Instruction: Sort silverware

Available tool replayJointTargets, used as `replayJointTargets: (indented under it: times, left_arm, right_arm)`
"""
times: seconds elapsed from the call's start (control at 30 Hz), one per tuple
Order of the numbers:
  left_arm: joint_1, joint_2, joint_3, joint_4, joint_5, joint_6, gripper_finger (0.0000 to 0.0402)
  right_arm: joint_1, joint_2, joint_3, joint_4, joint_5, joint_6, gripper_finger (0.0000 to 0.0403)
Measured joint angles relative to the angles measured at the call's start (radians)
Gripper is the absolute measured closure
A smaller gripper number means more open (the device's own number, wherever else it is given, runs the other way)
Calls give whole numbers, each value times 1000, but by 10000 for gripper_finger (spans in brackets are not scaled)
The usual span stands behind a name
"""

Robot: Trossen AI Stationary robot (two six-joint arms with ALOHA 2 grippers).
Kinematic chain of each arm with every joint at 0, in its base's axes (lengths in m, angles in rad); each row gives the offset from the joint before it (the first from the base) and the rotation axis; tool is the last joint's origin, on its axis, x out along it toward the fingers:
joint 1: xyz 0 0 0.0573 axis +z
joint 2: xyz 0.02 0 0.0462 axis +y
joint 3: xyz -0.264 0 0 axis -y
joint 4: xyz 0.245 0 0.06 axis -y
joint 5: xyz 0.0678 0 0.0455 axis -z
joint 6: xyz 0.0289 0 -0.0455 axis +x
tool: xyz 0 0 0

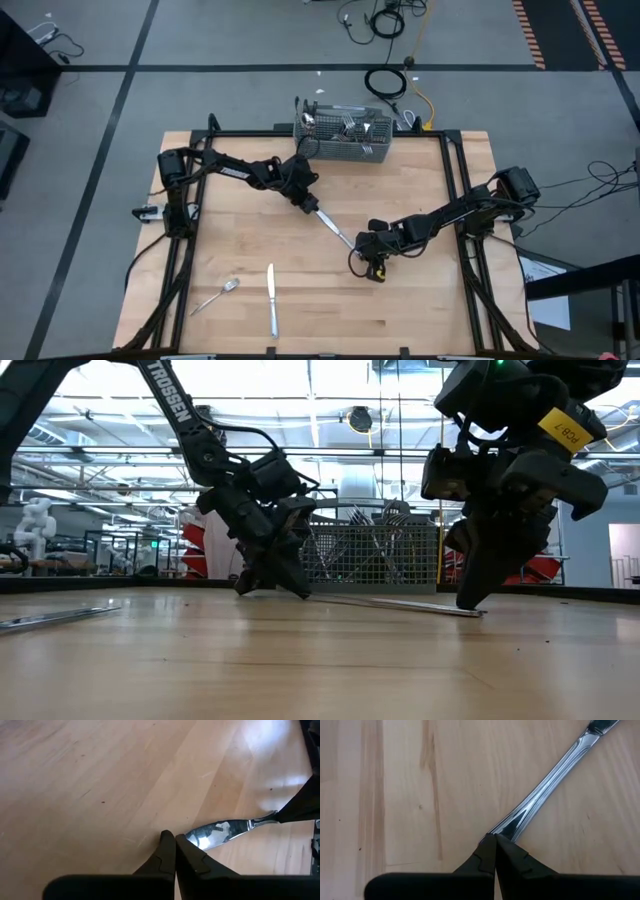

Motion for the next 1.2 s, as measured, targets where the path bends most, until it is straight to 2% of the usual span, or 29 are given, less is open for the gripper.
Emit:
replayJointTargets:
  times: [0.43, 0.47, 0.6, 0.67, 0.83, 1.07, 1.2]
  left_arm:
    - [5, -26, -2, 4, 13, 12, 400]
    - [5, -26, -2, 4, 13, 13, 400]
    - [9, -26, -2, 7, 34, 10, 401]
    - [10, -26, -1, 9, 38, 4, 401]
    - [10, -26, 1, 11, 32, 3, 401]
    - [8, -25, 5, 11, -25, -20, 401]
    - [11, -25, 5, 13, -35, -20, 400]
  right_arm:
    - [-3, -41, -6, 43, 25, -8, 403]
    - [-4, -54, -7, 42, 44, -19, 403]
    - [-13, -121, -8, 28, 235, -25, 403]
    - [-19, -158, -6, 24, 284, -17, 398]
    - [-63, -186, -6, 60, 301, -46, 354]
    - [-88, -117, -3, 196, 221, -97, 270]
    - [-86, -74, -2, 193, 202, -87, 242]
